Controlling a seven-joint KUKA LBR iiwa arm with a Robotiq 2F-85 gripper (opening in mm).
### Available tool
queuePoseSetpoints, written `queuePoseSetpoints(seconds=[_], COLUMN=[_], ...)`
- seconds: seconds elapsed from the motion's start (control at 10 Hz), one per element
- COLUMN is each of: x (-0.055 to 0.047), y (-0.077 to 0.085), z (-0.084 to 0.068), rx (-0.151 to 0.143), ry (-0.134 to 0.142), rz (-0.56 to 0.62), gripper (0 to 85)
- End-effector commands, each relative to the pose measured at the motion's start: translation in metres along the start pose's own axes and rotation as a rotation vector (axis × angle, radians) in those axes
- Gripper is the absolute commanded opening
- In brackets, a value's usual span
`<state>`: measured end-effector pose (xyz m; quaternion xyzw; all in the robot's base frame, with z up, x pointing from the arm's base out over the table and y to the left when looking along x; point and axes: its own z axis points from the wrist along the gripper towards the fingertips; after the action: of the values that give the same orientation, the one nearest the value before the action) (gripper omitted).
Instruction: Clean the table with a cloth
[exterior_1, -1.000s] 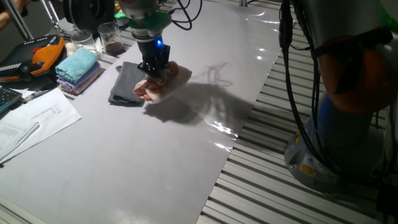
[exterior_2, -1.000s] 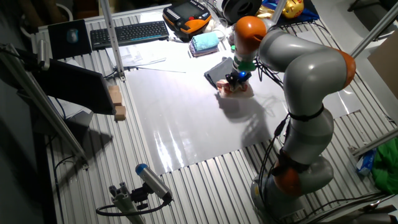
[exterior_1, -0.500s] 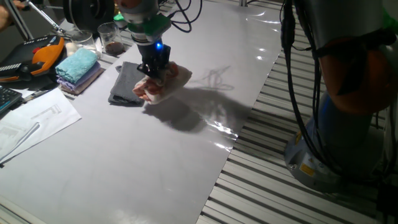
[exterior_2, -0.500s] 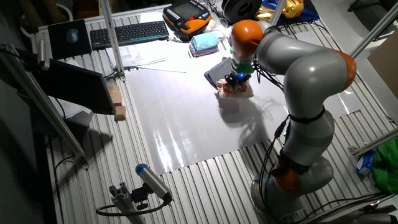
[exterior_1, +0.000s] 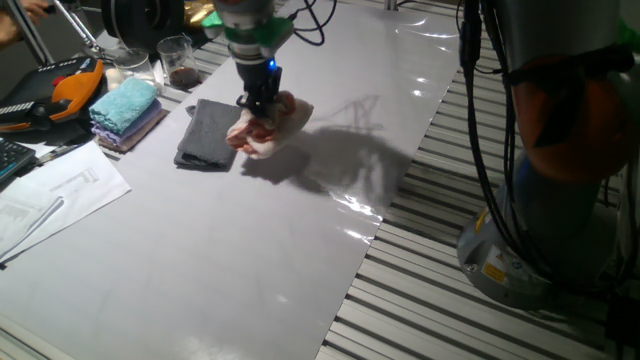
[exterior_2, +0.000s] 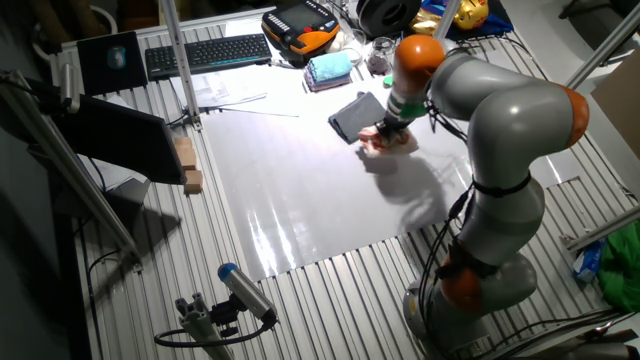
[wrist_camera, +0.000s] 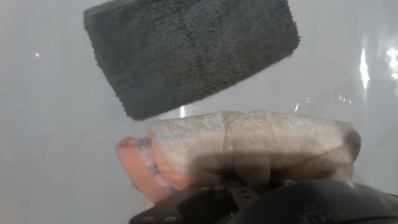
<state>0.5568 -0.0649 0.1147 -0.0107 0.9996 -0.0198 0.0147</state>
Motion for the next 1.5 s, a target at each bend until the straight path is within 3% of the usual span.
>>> queuePoseSetpoints(seconds=[0.0, 0.2, 0.4, 0.5, 0.6, 0.9, 1.2, 1.4], x=[-0.001, 0.002, 0.005, 0.003, -0.001, -0.011, -0.013, -0.015], y=[-0.009, -0.025, -0.038, -0.049, -0.058, -0.084, -0.095, -0.092], z=[0.002, 0.010, 0.014, 0.016, 0.017, 0.021, 0.030, 0.039], rx=[-0.009, -0.005, -0.044, -0.050, -0.037, -0.034, -0.026, -0.016], ry=[0.001, -0.005, 0.000, 0.006, 0.014, 0.012, 0.006, -0.001], rz=[-0.056, -0.064, -0.054, -0.046, -0.051, -0.111, -0.109, -0.105], gripper=[0.0, 0.0, 0.0, 0.0, 0.0, 0.0, 0.0, 0.0])
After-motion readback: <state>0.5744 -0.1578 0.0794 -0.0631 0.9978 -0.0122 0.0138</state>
